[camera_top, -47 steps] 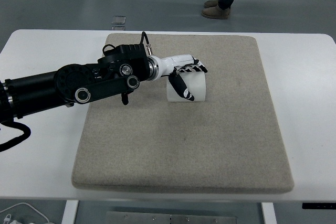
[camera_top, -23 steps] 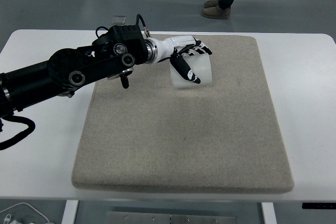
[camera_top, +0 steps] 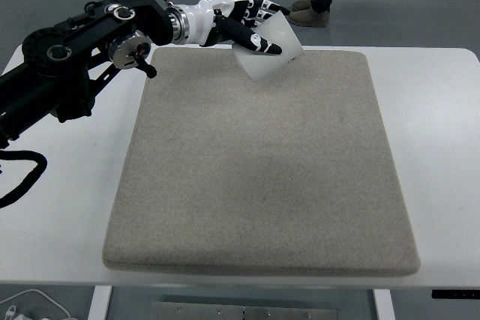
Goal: Flip white cup upright
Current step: 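Lift the cup with the left hand and rotate it opening-up, then lower the upright cup back onto the pad with the left hand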
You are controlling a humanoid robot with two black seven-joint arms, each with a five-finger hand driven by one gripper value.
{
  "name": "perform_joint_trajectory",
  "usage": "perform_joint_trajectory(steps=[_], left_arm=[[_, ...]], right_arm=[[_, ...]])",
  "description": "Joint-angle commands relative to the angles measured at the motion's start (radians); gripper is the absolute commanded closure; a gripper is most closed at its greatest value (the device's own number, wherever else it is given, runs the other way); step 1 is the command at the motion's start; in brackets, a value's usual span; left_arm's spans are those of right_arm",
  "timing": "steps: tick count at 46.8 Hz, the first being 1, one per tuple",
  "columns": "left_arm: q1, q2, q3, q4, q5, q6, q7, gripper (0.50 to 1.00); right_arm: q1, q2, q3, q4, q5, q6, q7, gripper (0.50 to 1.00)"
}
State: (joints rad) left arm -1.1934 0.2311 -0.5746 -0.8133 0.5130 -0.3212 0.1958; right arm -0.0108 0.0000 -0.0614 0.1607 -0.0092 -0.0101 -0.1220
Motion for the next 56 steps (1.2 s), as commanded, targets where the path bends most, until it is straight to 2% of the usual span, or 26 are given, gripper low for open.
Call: perform_joint_trajectory(steps=[1, 10, 17, 24, 39, 44, 52, 56], left_arm=[[0.008, 0.004, -0.033, 0.052, -0.062, -0.048, -0.048, 0.827], [0.028, 0.004, -0.074, 0.167, -0.139, -0.143, -0.171, 0.81], [0.037, 0.005, -0.076, 0.252, -0.2, -0.236, -0.26, 0.817], [0.063, 0.005, -0.076, 0.305, -0.225, -0.29, -0.354, 0.817], [0.181, 0.004, -0.073, 0.322, -0.215, -0.29, -0.575, 0.821], [0.212, 0.004, -0.065, 0.322, -0.212, -0.29, -0.68, 0.825], [0.235, 0.004, -0.059, 0.324, -0.209, -0.29, -0.803, 0.832], [0.236, 0.002, -0.054, 0.326, -0.206, -0.29, -0.807, 0.834]], right_arm=[[0.0, 0.0, 0.0, 0.0, 0.0, -0.001, -0.001, 0.57], [0.0, 0.0, 0.0, 0.0, 0.0, -0.001, -0.001, 0.57], [0.0, 0.0, 0.0, 0.0, 0.0, 0.001, -0.001, 0.57], [0.0, 0.0, 0.0, 0.0, 0.0, 0.001, -0.001, 0.57], [0.0, 0.0, 0.0, 0.0, 0.0, 0.001, 0.001, 0.57], [0.0, 0.0, 0.0, 0.0, 0.0, 0.001, -0.001, 0.57], [0.002, 0.0, 0.0, 0.0, 0.0, -0.001, 0.001, 0.57], [0.0, 0.0, 0.0, 0.0, 0.0, -0.001, -0.001, 0.57]])
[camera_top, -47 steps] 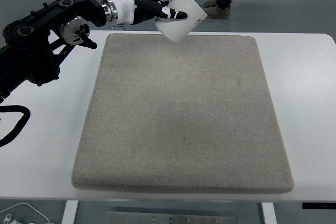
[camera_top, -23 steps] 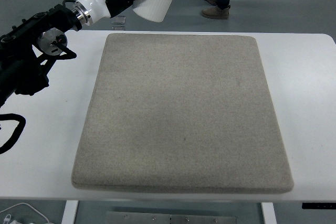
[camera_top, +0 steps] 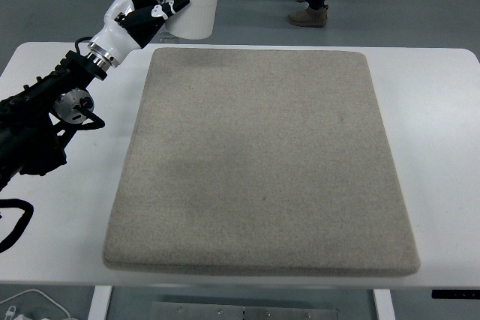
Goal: Flip white cup upright
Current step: 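Lower the upright cup back onto the pad with the left hand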
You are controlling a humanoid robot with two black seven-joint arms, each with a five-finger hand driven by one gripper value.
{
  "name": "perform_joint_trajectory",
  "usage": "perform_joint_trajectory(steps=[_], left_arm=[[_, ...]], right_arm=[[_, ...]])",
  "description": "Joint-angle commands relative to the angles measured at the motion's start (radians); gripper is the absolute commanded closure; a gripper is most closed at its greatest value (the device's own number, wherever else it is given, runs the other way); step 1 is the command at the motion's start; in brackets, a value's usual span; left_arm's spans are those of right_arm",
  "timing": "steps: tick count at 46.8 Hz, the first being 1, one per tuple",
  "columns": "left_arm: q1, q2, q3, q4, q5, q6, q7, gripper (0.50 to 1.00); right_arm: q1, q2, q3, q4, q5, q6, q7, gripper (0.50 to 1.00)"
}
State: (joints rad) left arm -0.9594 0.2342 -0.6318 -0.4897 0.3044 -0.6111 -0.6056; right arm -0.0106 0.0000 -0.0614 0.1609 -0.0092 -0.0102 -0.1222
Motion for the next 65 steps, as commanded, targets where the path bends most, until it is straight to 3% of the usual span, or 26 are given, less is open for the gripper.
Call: perform_joint_trajectory(steps=[1, 30, 51, 65], left_arm=[[0.002, -0.003, 0.003, 0.002, 0.004, 0.0, -0.005, 0.832], [0.067, 0.007, 0.009, 0.003, 0.378, 0.0, -0.005, 0.842], [0.094, -0.019, -0.002, 0.051, 0.374, 0.0, -0.005, 0.838], [0.133, -0.096, -0.011, 0.094, 0.374, 0.0, -0.005, 0.829]], right_arm=[[0.001, 0.0, 0.0, 0.0, 0.0, -0.001, -0.001, 0.57], [0.0, 0.0, 0.0, 0.0, 0.0, -0.001, -0.001, 0.57], [0.0, 0.0, 0.002, 0.0, 0.0, 0.001, 0.001, 0.57], [0.0, 0.0, 0.005, -0.001, 0.0, 0.001, 0.0, 0.57]])
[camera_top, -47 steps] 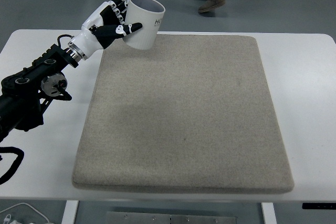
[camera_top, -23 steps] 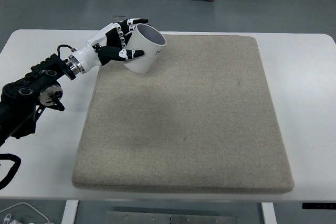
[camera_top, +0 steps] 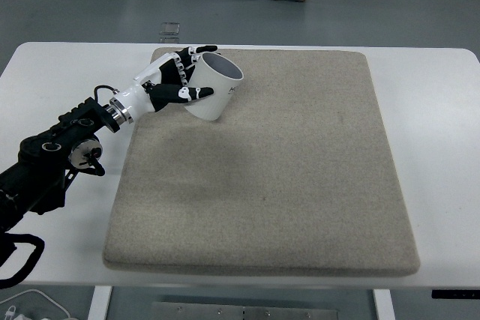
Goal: Flip white cup upright
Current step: 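Lower the upright cup back onto the pad with the left hand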
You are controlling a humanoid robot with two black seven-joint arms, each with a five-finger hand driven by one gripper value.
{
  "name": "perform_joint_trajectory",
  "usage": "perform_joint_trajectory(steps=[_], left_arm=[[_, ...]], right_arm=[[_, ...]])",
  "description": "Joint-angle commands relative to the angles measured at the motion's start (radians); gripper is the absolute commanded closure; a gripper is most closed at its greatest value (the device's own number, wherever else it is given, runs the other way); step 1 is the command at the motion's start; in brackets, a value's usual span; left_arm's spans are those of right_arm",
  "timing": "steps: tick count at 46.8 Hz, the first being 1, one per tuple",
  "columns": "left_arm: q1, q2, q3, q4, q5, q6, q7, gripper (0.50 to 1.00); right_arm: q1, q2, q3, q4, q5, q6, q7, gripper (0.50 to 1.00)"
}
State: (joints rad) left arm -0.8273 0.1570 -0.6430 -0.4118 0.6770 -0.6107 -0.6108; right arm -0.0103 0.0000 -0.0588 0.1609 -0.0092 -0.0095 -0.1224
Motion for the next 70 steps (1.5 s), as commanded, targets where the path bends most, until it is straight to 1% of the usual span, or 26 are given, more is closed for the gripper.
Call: perform_joint_trajectory(steps=[1, 9, 14, 21, 26, 30, 36, 37, 38, 39, 44, 45, 48, 50, 70], left_arm=[[0.0, -0.025, 0.0, 0.021, 0.001, 0.0, 0.0, 0.829], [0.0, -0.053, 0.002, 0.034, 0.001, 0.0, 0.0, 0.825], [0.0, -0.053, 0.003, 0.034, 0.001, 0.0, 0.0, 0.823], [0.0, -0.053, 0.002, 0.034, 0.001, 0.0, 0.0, 0.797], [0.0, -0.053, 0.002, 0.034, 0.001, 0.0, 0.0, 0.752], [0.0, -0.053, 0.013, 0.034, 0.001, 0.0, 0.0, 0.688], [0.002, -0.048, 0.019, 0.034, 0.004, 0.0, 0.0, 0.639], [0.002, -0.048, 0.019, 0.034, 0.003, 0.0, 0.0, 0.6], [0.002, -0.047, 0.017, 0.034, 0.003, 0.0, 0.0, 0.575], [0.002, -0.047, 0.017, 0.034, 0.003, 0.0, 0.0, 0.566], [0.002, -0.043, 0.008, 0.033, 0.001, 0.0, 0.0, 0.555], [0.002, -0.042, 0.006, 0.033, 0.001, 0.0, 0.0, 0.542], [0.004, -0.04, 0.002, 0.033, 0.001, 0.0, 0.0, 0.529], [0.002, -0.04, 0.0, 0.033, 0.0, 0.0, 0.0, 0.512], [-0.006, -0.025, -0.004, 0.024, -0.005, 0.0, 0.0, 0.508]], right_arm=[[0.001, 0.0, 0.002, 0.0, 0.0, -0.001, 0.0, 0.57], [0.0, 0.0, 0.002, -0.001, 0.002, -0.001, 0.001, 0.57], [-0.002, 0.0, 0.001, -0.001, 0.002, -0.001, 0.0, 0.57], [-0.002, 0.0, 0.001, -0.001, 0.002, -0.001, 0.001, 0.57], [-0.002, 0.0, 0.001, -0.001, 0.002, -0.001, 0.001, 0.57], [-0.002, 0.0, 0.001, -0.001, 0.002, -0.001, 0.001, 0.57], [-0.002, 0.0, 0.001, -0.001, 0.002, -0.001, 0.001, 0.57], [-0.002, 0.0, 0.001, -0.001, 0.002, -0.001, 0.001, 0.57], [-0.002, 0.0, 0.001, -0.001, 0.002, -0.001, 0.001, 0.57], [-0.002, 0.0, 0.001, -0.001, 0.002, -0.001, 0.001, 0.57], [-0.002, 0.0, 0.001, -0.001, 0.002, -0.001, 0.0, 0.57], [-0.002, 0.0, 0.001, -0.001, 0.002, -0.001, 0.0, 0.57], [-0.002, 0.0, 0.001, -0.001, 0.002, -0.001, 0.001, 0.57], [-0.002, 0.0, 0.001, -0.001, 0.002, -0.001, 0.001, 0.57], [-0.002, 0.0, 0.002, -0.001, 0.002, -0.001, 0.001, 0.57]])
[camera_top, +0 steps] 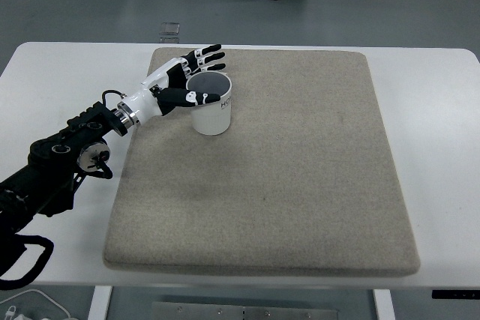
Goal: Flip white cup upright
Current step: 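Open the left hand fingers and release the cup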
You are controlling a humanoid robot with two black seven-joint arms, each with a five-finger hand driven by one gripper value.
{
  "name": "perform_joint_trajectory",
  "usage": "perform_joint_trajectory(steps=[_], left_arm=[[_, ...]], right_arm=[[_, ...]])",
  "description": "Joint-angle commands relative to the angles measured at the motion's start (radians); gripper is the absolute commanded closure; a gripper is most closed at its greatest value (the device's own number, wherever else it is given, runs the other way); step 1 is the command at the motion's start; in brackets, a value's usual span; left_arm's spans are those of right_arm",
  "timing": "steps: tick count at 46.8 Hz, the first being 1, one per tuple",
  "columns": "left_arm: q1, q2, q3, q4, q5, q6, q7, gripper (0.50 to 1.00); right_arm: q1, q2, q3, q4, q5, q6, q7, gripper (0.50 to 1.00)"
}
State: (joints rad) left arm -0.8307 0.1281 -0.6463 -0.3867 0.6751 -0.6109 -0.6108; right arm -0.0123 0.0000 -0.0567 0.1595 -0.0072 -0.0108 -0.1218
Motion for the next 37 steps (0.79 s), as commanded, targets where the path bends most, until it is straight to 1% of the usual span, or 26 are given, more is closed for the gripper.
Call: perform_joint_trajectory(steps=[1, 15, 22, 29, 33, 37], left_arm=[[-0.004, 0.008, -0.001, -0.001, -0.008, 0.0, 0.0, 0.508], [-0.039, 0.076, -0.001, -0.032, -0.08, 0.0, 0.0, 0.508], [-0.067, 0.088, 0.004, -0.031, -0.132, 0.0, 0.0, 0.506], [-0.1, 0.088, 0.02, -0.008, -0.15, 0.0, 0.0, 0.506], [-0.123, 0.074, 0.017, 0.041, -0.163, 0.0, 0.0, 0.508], [-0.13, 0.067, 0.016, 0.046, -0.196, 0.0, 0.0, 0.51]], right_arm=[[0.0, 0.0, 0.0, 0.0, 0.001, 0.0, 0.001, 0.57], [0.0, 0.0, 0.0, 0.0, 0.001, 0.0, 0.001, 0.57], [0.0, 0.0, 0.0, 0.0, 0.001, 0.0, 0.001, 0.57], [0.0, 0.0, 0.0, 0.0, 0.001, 0.0, -0.001, 0.57], [0.0, 0.0, 0.0, 0.0, 0.001, 0.002, 0.001, 0.57], [0.0, 0.0, 0.0, 0.0, 0.001, 0.002, 0.001, 0.57]])
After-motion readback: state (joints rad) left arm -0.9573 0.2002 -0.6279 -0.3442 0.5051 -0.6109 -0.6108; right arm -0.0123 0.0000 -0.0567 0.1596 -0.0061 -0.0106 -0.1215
